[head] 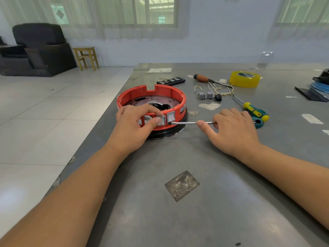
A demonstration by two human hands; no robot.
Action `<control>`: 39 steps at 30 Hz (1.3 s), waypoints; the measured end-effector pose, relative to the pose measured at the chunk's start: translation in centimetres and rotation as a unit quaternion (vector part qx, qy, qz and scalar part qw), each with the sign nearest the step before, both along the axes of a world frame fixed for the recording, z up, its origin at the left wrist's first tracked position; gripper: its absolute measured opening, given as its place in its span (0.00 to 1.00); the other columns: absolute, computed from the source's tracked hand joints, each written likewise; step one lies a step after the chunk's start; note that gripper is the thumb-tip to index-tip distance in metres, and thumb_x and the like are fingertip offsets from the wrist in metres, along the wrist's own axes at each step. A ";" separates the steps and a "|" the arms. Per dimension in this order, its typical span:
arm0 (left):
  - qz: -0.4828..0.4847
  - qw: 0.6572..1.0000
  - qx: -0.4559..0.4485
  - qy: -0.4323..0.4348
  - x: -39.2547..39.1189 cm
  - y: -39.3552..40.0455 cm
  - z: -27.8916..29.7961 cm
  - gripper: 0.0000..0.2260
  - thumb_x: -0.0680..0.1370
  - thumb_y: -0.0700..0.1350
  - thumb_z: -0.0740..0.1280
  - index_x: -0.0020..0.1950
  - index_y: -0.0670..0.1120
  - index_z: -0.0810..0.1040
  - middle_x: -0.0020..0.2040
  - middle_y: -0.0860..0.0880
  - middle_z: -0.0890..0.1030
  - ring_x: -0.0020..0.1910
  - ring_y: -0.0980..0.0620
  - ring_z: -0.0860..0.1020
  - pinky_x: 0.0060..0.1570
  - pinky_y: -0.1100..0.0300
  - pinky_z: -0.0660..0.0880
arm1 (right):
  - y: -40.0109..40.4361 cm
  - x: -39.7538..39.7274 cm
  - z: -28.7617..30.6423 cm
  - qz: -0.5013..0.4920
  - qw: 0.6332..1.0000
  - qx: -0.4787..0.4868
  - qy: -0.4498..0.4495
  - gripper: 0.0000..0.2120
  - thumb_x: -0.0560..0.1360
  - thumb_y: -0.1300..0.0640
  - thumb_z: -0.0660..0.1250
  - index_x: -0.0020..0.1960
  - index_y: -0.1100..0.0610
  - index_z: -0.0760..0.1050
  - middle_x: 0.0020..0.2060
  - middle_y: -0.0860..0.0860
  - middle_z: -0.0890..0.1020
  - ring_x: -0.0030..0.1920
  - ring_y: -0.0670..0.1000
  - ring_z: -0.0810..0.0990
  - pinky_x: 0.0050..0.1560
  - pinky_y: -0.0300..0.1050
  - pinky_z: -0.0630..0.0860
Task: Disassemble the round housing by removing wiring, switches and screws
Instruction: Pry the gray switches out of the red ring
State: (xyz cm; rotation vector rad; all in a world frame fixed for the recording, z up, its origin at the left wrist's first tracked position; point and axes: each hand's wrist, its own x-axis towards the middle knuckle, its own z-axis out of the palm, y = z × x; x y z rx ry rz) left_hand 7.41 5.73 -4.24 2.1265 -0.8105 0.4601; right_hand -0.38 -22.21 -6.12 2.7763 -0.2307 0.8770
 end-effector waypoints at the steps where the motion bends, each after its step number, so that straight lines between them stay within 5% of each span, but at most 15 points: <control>1: 0.001 1.000 -0.001 0.001 0.0 0.0 0.0 0.12 0.82 0.50 0.71 0.50 0.70 0.76 0.51 0.69 0.77 0.58 0.78 0.63 0.68 0.46 0.64 | 0.2 0.0 0.0 -0.001 1.000 -0.002 0.001 0.35 0.77 0.25 0.38 0.33 0.49 0.69 0.34 0.47 0.72 0.39 0.52 0.70 0.43 0.49 0.64; 5: -0.001 1.000 -0.006 0.001 0.2 0.0 -0.1 0.12 0.82 0.50 0.71 0.49 0.70 0.77 0.50 0.68 0.78 0.58 0.76 0.63 0.67 0.47 0.63 | 0.9 0.1 -0.4 -0.003 1.000 0.000 0.007 0.37 0.76 0.25 0.36 0.32 0.49 0.70 0.33 0.48 0.73 0.39 0.52 0.70 0.44 0.50 0.65; 10: 0.002 1.000 -0.008 0.007 0.1 -0.1 -0.1 0.10 0.82 0.50 0.71 0.50 0.67 0.78 0.51 0.67 0.78 0.56 0.62 0.65 0.68 0.44 0.64 | 0.9 0.0 -0.3 -0.002 1.000 0.009 0.010 0.38 0.75 0.24 0.34 0.31 0.48 0.68 0.33 0.47 0.73 0.39 0.52 0.70 0.43 0.50 0.65; 18: -0.002 1.000 -0.006 0.012 0.1 -0.1 0.0 0.09 0.82 0.50 0.71 0.51 0.66 0.78 0.50 0.69 0.76 0.56 0.76 0.64 0.69 0.39 0.66 | 0.8 -0.1 -0.2 -0.003 1.000 0.013 0.018 0.37 0.74 0.23 0.32 0.29 0.48 0.65 0.32 0.47 0.72 0.38 0.52 0.70 0.43 0.49 0.64; 27: 0.003 1.000 0.002 0.022 0.0 -0.1 0.1 0.10 0.82 0.51 0.70 0.48 0.68 0.76 0.50 0.70 0.74 0.55 0.64 0.63 0.69 0.40 0.67 | 1.0 0.3 -0.2 0.008 0.999 0.030 0.024 0.38 0.74 0.23 0.34 0.29 0.49 0.66 0.31 0.46 0.71 0.38 0.52 0.70 0.43 0.49 0.62; 34: 0.000 0.998 0.012 0.056 0.1 -0.1 0.3 0.10 0.82 0.53 0.68 0.47 0.69 0.75 0.52 0.51 0.79 0.60 0.53 0.64 0.64 0.50 0.62 | -0.1 2.4 -0.2 0.057 0.997 0.035 0.036 0.39 0.71 0.18 0.37 0.29 0.49 0.67 0.32 0.46 0.71 0.40 0.52 0.70 0.44 0.50 0.63; 39: -0.002 0.996 0.034 0.084 0.4 0.1 0.4 0.08 0.82 0.55 0.68 0.49 0.71 0.74 0.56 0.55 0.76 0.66 0.49 0.64 0.60 0.52 0.63 | -0.8 4.6 0.3 0.100 0.994 0.020 0.039 0.38 0.73 0.19 0.41 0.29 0.49 0.68 0.31 0.45 0.69 0.39 0.52 0.70 0.44 0.50 0.62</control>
